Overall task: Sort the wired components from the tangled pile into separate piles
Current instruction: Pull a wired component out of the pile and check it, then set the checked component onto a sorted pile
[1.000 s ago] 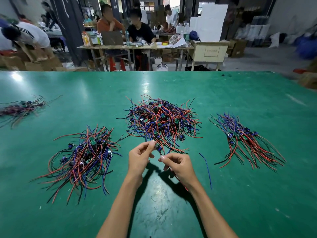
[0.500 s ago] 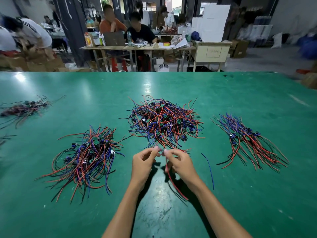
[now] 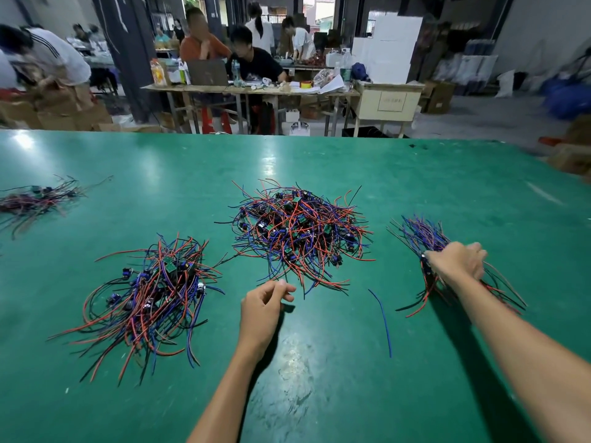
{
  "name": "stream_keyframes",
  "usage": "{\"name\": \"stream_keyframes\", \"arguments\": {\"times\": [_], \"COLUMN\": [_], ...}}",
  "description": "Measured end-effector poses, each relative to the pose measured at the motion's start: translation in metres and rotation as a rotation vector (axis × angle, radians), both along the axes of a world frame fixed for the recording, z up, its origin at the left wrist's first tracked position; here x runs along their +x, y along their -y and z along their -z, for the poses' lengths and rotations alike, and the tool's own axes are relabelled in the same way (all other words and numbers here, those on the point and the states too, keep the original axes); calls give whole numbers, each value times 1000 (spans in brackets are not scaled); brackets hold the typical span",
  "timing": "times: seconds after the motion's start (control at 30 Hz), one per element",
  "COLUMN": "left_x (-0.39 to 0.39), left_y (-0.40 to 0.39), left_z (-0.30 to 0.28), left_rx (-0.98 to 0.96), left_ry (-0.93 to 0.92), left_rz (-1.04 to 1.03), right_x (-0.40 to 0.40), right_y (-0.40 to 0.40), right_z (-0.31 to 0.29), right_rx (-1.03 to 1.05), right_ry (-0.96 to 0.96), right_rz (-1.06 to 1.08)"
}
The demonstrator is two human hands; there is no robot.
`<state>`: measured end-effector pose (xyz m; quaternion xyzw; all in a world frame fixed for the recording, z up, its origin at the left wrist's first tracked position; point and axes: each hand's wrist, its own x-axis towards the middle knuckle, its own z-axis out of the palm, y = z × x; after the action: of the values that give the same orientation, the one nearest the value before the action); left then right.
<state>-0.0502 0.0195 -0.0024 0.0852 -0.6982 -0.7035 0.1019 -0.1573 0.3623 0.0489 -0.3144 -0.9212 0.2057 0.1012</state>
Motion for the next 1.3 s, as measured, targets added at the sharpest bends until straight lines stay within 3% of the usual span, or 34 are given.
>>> {"name": "stream_keyframes", "arguments": {"times": [0.1,0.17,0.23,0.4,0.57,0.73,1.0,1.07,1.23,1.3], "left_x": [-1,-3,-4,-3,-1,5,8,7,8,7], "left_y": [-1,-1,0,1,-2,-7,5,6,6,7], "left_z": [1,1,2,5,5,-3,-4,-3,-1,2], "left_rx": [-2,9,15,0,-37,-31,67,62,36,19], "left_ry": [9,18,27,19,10,35,-19,-28,-75,-77], "left_rz": [-4,0,4,7,62,193,227,230,213,252], "right_x": [4,9,11,10,44,93,111,114,114,110], "right_y": [36,75,106,126,127,149,167,166,181,186], "right_z": [7,15,30,51,50,50,58,58,60,60], "right_rx": [49,-2,-49,-54,-1,85,154,54,-657,-749], "right_ry": [-252,-253,-196,-145,-411,-677,-761,-692,-436,-398], "right_rz": [-346,-581,-685,-680,-749,-965,-1028,-1005,-718,-694]}}
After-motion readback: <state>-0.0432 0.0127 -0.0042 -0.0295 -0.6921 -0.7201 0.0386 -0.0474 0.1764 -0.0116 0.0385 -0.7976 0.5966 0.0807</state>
